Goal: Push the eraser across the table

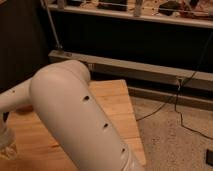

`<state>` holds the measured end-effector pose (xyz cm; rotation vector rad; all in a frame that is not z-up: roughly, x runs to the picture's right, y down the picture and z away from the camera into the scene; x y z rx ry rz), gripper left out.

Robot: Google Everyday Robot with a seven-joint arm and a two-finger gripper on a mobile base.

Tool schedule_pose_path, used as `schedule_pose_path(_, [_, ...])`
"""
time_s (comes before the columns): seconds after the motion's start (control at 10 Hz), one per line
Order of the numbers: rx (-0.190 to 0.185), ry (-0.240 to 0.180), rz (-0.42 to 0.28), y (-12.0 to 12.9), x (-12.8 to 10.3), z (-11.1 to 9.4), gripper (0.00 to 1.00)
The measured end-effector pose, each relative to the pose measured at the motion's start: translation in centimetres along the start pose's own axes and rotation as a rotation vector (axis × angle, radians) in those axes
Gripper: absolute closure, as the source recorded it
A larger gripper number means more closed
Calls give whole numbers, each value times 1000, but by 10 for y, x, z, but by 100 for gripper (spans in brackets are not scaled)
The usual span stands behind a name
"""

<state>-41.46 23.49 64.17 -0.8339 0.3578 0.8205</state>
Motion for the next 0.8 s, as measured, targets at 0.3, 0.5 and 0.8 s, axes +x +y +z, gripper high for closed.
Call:
schedule_pose_path(0.3, [4,-77,63,-14,-18,-12,83])
schedule_pose_path(0.5, [4,-77,59,-12,-18,-12,63])
schedule_pose_path(0.8, [4,-76,59,-12,-18,-12,33])
